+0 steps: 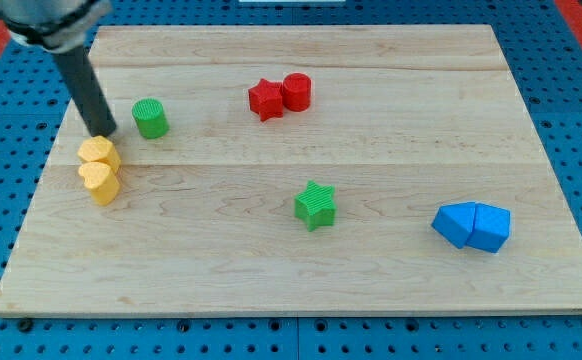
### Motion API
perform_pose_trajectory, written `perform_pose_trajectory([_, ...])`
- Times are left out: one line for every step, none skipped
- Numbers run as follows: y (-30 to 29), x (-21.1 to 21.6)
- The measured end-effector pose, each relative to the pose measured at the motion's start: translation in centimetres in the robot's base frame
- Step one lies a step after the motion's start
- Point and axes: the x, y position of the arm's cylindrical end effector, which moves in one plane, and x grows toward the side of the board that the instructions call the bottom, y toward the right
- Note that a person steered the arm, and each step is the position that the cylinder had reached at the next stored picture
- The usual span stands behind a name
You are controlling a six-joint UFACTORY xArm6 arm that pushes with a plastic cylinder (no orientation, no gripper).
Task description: Nudge the green circle a bit down
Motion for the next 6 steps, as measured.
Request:
perform_pose_trajectory([3.6, -1.8])
perform_pose_trajectory([10.5, -1.2])
perform_pose_trajectory([11.4, 4.6])
perform_pose_trajectory([10.5, 5.3])
perform_pose_trajectory([6.9, 1.0])
perform_pose_trajectory([13.3, 3.3])
